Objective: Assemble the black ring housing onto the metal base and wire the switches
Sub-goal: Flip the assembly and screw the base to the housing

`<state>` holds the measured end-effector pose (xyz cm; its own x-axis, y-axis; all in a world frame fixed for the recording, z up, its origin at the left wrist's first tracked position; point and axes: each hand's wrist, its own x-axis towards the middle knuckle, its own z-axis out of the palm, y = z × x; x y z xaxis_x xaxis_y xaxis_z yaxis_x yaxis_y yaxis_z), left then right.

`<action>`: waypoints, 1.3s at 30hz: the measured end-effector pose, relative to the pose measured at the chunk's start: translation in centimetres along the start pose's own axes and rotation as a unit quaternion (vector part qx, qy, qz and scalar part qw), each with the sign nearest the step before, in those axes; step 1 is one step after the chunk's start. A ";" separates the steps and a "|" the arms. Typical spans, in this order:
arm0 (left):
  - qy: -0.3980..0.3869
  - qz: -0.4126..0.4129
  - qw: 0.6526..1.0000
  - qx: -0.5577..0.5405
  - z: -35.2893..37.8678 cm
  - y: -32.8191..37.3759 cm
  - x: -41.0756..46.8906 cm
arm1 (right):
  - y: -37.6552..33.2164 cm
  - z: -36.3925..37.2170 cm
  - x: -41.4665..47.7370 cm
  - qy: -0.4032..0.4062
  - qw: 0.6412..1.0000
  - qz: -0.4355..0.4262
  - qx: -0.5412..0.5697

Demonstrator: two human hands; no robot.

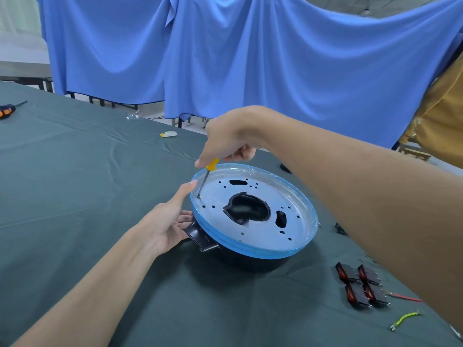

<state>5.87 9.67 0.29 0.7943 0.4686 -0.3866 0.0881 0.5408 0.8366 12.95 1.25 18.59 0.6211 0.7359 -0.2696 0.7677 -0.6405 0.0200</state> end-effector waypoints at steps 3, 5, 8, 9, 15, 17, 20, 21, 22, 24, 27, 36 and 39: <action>0.000 0.001 1.000 -0.004 -0.1 0.0 0.0 | -0.3 -0.2 -0.3 0.028 0.995 -0.051 -0.081; 0.001 0.000 1.000 -0.004 -0.1 0.0 0.0 | -0.5 0.1 -0.5 0.078 0.985 -0.090 -0.128; 0.001 0.001 1.000 -0.001 -0.1 0.0 0.0 | -0.9 0.4 -0.3 0.130 0.970 -0.134 -0.156; 0.003 0.000 1.000 0.000 -0.1 0.1 0.0 | -1.1 0.4 -0.1 0.138 0.968 -0.141 -0.157; 0.007 -0.003 1.000 0.009 0.1 0.1 -0.3 | -2.6 -0.1 1.3 0.108 0.974 -0.092 -0.175; 0.008 -0.003 1.000 0.009 0.1 0.1 -0.3 | -2.5 -0.2 1.6 0.088 0.985 -0.052 -0.140; 0.010 0.000 1.000 0.005 0.1 0.1 -0.3 | -1.7 -0.3 1.5 0.055 0.996 -0.009 -0.072; 0.009 -0.001 1.000 0.004 0.1 0.0 -0.3 | -1.5 -0.3 1.5 0.047 0.998 -0.002 -0.052; 0.007 -0.002 1.000 0.005 0.1 0.0 -0.3 | -1.3 -0.3 1.5 0.039 0.999 0.003 -0.036; 0.005 -0.005 1.000 0.006 0.1 0.1 -0.3 | -0.9 -0.2 1.5 0.022 1.000 0.005 -0.011; 0.005 -0.006 1.000 0.005 0.0 0.1 -0.4 | -0.5 -0.2 1.2 0.019 1.000 -0.016 0.003; 0.011 -0.007 1.000 0.007 0.2 0.1 -0.6 | 0.0 0.1 0.2 0.161 0.980 -0.108 -0.035; 0.008 -0.007 0.999 0.034 0.1 0.3 -0.6 | 0.2 1.0 1.2 0.196 0.975 -0.101 -0.041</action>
<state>5.51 9.51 0.78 0.7827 0.4728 -0.4047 0.1406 0.4992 0.8550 13.74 1.80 17.31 0.4568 0.8825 0.1119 0.8802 -0.4666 0.0868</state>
